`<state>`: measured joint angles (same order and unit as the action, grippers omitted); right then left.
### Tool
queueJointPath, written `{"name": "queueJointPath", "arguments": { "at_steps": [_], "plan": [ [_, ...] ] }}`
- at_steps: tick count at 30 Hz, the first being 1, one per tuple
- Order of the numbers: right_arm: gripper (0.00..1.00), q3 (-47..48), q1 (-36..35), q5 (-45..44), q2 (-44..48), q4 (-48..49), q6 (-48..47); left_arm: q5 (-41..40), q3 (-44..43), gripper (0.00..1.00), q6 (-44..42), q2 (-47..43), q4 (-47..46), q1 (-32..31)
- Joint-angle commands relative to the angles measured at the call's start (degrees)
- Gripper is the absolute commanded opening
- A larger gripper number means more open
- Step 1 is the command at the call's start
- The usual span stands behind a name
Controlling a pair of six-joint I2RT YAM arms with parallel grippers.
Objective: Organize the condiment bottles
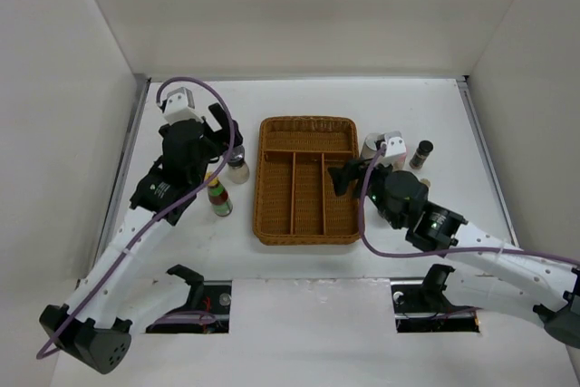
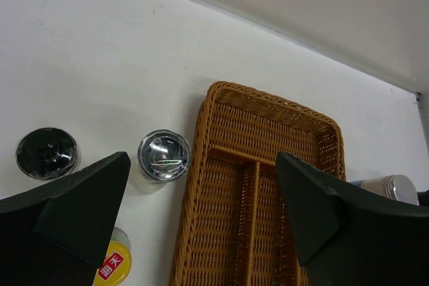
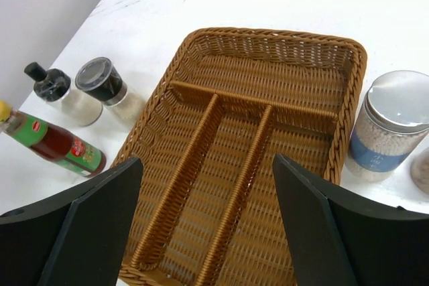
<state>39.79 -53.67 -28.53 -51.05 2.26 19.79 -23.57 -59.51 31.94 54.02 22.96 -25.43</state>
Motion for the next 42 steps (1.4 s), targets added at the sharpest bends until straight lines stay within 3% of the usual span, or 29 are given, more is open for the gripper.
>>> {"name": "queueJointPath", "arguments": {
  "at_steps": [1,5,7,9,11,13,15,16,18,20,23,30,42],
  "plan": [
    [0.81,4.32,0.10,-1.70,0.42,-0.85,-0.28,0.54,3.42,0.93,0.58,-4.08,-6.59,-1.06],
    [0.52,6.70,0.98,-1.79,1.30,-3.49,-0.89,-0.94,7.12,0.84,-1.26,-8.31,-14.60,-5.27],
    [0.36,8.02,1.33,-1.96,1.74,-5.07,-0.89,-1.47,7.39,0.69,-2.93,-8.58,-17.15,-8.00],
    [0.25,9.68,2.12,-3.27,2.26,-7.00,-0.54,-1.83,8.17,0.46,-5.30,-8.67,-20.57,-11.68],
    [0.20,11.88,3.52,-4.68,2.53,-9.63,-0.45,-2.53,9.58,0.25,-7.76,-8.84,-24.35,-15.64],
    [0.20,14.69,6.15,-6.35,2.18,-13.14,-0.54,-3.93,10.46,0.18,-9.96,-8.41,-26.73,-19.77],
    [0.27,16.97,9.83,-8.11,0.70,-16.66,-0.98,-5.25,10.81,0.19,-12.07,-7.27,-27.96,-23.46],
    [0.35,18.03,12.03,-8.81,-0.36,-18.24,-1.16,-5.95,11.25,0.24,-13.21,-6.48,-28.84,-25.57],
    [0.59,19.70,16.34,-8.65,-2.73,-19.66,-1.68,-7.71,12.65,0.40,-15.41,-5.42,-30.95,-29.09],
    [0.75,21.11,19.33,-8.21,-5.45,-20.54,-3.35,-9.82,14.93,0.52,-16.56,-5.24,-33.76,-31.55],
    [0.89,23.57,22.77,-4.26,-10.98,-22.64,-4.06,-11.06,18.54,0.70,-17.44,-5.68,-37.36,-33.67],
    [0.94,24.37,24.18,0.75,-21.80,-22.74,-3.80,-11.14,24.43,0.79,-17.44,-6.91,-40.80,-36.48],
    [0.96,25.95,27.87,3.31,-32.09,-19.85,-3.09,-10.70,27.25,0.80,-17.09,-5.94,-42.91,-37.63]
  ]
}}
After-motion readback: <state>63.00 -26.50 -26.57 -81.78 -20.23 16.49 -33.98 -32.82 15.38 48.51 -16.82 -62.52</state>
